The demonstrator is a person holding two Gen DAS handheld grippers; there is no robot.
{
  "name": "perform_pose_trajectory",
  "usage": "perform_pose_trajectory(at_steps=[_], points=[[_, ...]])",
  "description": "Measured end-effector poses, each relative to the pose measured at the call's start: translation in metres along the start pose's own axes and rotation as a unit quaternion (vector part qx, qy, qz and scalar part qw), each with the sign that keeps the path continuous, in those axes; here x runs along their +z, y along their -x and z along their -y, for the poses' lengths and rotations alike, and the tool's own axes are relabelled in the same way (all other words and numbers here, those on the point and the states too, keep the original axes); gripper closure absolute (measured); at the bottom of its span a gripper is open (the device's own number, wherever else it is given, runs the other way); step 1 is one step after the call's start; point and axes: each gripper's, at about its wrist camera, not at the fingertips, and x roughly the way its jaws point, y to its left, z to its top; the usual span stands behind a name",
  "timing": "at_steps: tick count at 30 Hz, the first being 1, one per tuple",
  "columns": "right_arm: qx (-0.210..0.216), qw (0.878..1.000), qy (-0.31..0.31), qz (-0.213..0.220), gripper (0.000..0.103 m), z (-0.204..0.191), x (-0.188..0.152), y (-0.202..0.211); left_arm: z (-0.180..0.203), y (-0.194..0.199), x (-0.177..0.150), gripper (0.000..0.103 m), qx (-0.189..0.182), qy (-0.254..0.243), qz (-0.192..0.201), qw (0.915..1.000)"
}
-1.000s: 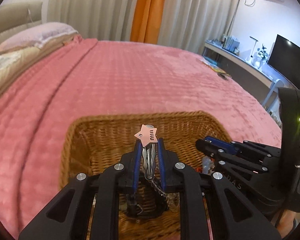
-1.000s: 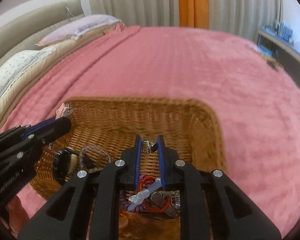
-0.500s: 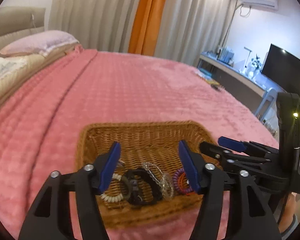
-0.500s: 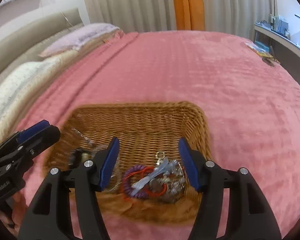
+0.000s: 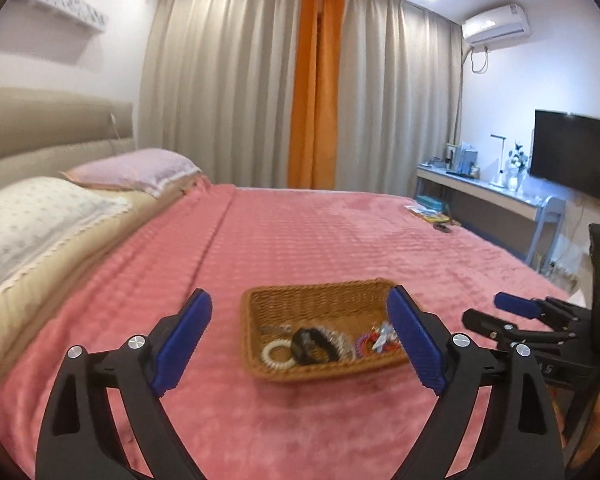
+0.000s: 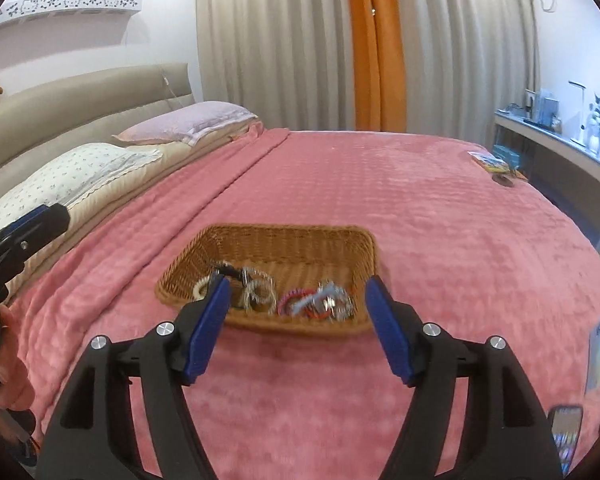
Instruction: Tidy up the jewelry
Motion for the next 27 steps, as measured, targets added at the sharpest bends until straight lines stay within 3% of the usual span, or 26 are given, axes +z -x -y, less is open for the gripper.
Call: perform_pose_trajectory(at_steps=[6,10,15,27], points=[[-0.016,1.0,-0.004,0.003,0.037,0.001,-0.04,0.002,0.003,0.013,-0.058,0.015,0.05,-0.005,0.001,0.9987],[-0.018,1.0,0.001,0.025,0.037,-0.004,-0.056,0.005,-0.001,0.002,-0.083,0.015,0.05,0.013,-0.012,0.9986],[-0.022,0.999,0.02,0.041,0.037,-0.013,-0.066,0.0,0.009,-0.009,-0.099,0.015,0.062,-0.014,-0.01,0.9979],[-0.039,0.998,0.024,0.032,0.037,-0.022,-0.091,-0.023,-0.001,-0.027,-0.121,0.015,0.06,0.01,-0.03,0.9977]])
